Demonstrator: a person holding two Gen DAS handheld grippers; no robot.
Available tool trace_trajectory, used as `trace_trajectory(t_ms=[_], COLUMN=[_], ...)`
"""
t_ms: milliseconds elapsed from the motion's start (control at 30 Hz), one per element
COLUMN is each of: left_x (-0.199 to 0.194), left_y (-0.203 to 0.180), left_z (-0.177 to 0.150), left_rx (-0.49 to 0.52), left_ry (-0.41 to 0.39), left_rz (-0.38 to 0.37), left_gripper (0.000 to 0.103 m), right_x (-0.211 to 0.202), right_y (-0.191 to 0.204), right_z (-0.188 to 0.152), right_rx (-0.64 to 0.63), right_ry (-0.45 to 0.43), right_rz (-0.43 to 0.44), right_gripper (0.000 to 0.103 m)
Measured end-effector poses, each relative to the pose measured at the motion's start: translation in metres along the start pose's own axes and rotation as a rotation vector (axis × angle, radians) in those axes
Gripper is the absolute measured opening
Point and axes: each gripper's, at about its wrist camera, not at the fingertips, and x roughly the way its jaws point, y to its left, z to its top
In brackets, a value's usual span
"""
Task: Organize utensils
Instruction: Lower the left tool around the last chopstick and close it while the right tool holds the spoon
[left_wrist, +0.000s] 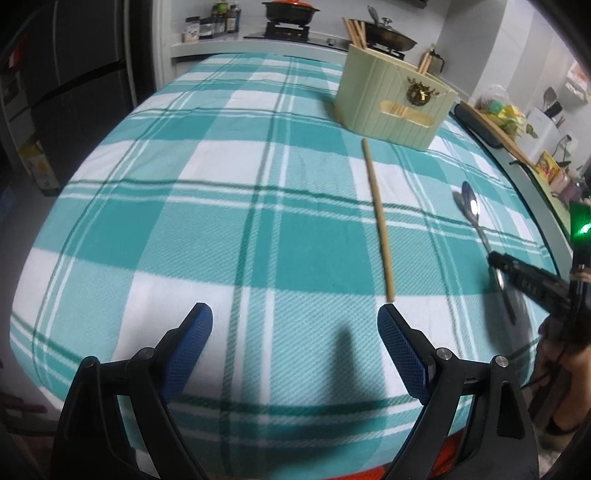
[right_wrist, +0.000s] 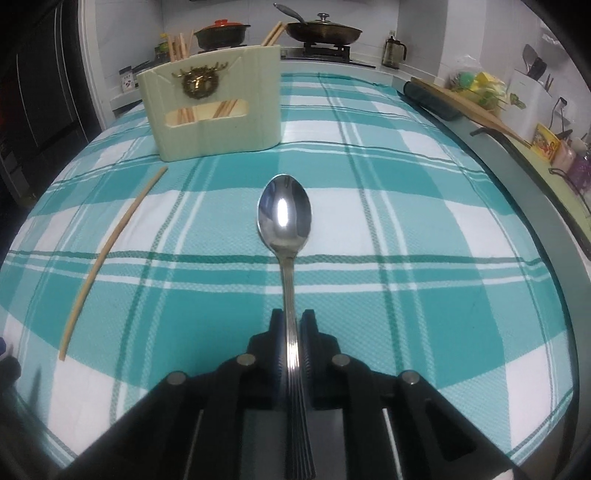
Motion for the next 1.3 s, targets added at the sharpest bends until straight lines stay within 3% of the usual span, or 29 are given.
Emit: trace_trajectory(t_ms=[33, 67, 100, 300, 400, 467, 667, 1167, 1300], left_x=[0.001, 0.003, 0.006, 0.060, 0.094, 0.104, 0.122, 0.142, 0.146], left_y=[-0.005, -0.011, -0.017, -0.045, -0.053, -0.060, -0.055, -0.052, -0.055], left_z=[0.006, 0.014, 0.021, 0.064, 0.079, 0.088, 0.107, 0.135, 0.138], left_rx=[0.015, 0.035, 0.050, 0.124, 0.139, 0.166, 0.157, 0.205, 0.213], left_ry=[-0.001, -0.003, -0.005, 0.067, 0.109, 0.084, 0.090, 0.171, 0.185], left_rz=[-0.013, -0.026, -0.037, -0.042, 0.007, 0.070, 0.098, 0.079, 0.073], left_gripper=[0.092, 0.092, 0.093, 0.095, 0.095, 0.095, 0.103, 0.103, 0.103], right_x=[-0.001, -0.003, -0.005, -0.005, -0.006, -0.006, -0.007, -0.004, 0.002], right_y=[-0.003, -0.007, -0.011, -0.023, -0.021, -0.020, -0.021, -0.023, -0.023], right_z=[-0.002, -0.005, -0.007, -0.018, -0.021, -0.023, -0.025, -0.016, -0.004], right_rx=[0.003, 0.010, 0.017, 0.045, 0.034, 0.026, 0.016, 0.002, -0.026], right_ry=[0.000, -0.008, -0.020, -0.043, -0.061, -0.077, -0.085, -0.010, 0.056], right_rz=[-0.008, -0.017, -0.019, -0.006, -0.004, -0.007, 0.003, 0.027, 0.061], right_gripper=[0.034, 0.051, 0.056, 0.058, 0.061, 0.061, 0.061, 0.062, 0.071])
